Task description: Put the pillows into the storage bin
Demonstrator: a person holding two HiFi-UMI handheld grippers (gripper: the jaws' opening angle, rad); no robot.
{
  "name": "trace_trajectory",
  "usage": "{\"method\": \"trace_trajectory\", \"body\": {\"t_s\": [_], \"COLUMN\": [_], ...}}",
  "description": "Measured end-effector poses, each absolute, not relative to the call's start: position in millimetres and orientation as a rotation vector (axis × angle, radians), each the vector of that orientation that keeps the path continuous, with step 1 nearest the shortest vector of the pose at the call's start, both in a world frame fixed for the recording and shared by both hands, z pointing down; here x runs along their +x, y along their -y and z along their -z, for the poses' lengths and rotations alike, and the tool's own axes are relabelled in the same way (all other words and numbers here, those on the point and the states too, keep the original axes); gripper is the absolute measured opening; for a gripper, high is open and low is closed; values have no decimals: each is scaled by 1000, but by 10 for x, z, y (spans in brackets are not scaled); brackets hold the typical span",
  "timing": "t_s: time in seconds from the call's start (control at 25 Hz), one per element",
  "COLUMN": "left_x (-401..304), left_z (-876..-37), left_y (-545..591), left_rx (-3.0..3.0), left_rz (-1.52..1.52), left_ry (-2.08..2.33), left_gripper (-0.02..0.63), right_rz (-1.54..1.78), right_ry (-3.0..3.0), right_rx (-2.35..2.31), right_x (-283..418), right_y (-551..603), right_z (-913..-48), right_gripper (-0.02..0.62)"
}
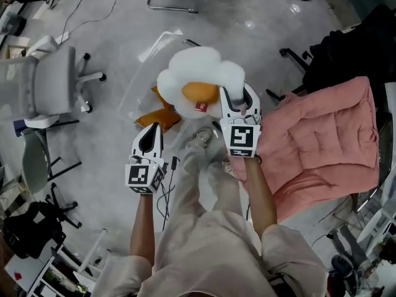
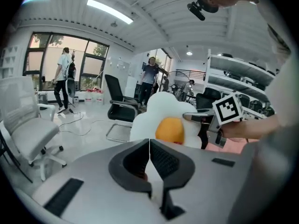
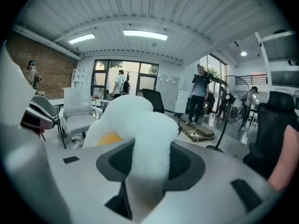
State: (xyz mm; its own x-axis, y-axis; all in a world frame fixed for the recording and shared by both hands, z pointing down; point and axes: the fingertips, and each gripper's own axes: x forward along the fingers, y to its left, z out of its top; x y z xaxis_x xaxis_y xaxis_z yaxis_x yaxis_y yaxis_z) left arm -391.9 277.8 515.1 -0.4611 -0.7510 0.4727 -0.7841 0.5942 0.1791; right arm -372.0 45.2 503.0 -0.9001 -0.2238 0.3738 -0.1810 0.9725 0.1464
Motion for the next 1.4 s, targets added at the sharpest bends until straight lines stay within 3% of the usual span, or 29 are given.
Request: {"method": "trace_trajectory", "body": {"t_s": [0.36, 0.4, 0.52, 0.56, 0.92, 1.16, 1.4], "left_x": [-4338, -4374, -4459, -4470, -4502, -4508, -4293], "left_z": [-5746, -5793, -5892, -5919, -5842, -5739, -5496], "left_y": [-3658, -3711, -3819, -3840, -3835, -3357, -2699], "left_rx": [1001, 991, 972, 967, 1021, 1156, 1329], "left_rz": [-61, -59, -47, -44, -42, -61, -96], "left_ry": [2332, 2329, 2321, 2318, 2285, 2249, 2182], "left_gripper": [12, 12, 12, 12, 12, 12, 12], "right_rz": [29, -13, -165, -182, -149, -160, -191], "right_ry": [2542, 2527, 2465, 2437, 2464, 2579, 2677], "right_rx": [34, 2, -85, -107, -101, 13, 224], "right_x": [-4806, -4903, -5108, -5127, -4957, -4727, -4068], "right_y": [-1283, -1376, -1613, -1665, -1775, -1410, -866], "right_z": [-6754, -6943, -7505, -7646, -7324, -6659, -5884], "right_gripper": [209, 235, 437, 466, 458, 385, 297]}}
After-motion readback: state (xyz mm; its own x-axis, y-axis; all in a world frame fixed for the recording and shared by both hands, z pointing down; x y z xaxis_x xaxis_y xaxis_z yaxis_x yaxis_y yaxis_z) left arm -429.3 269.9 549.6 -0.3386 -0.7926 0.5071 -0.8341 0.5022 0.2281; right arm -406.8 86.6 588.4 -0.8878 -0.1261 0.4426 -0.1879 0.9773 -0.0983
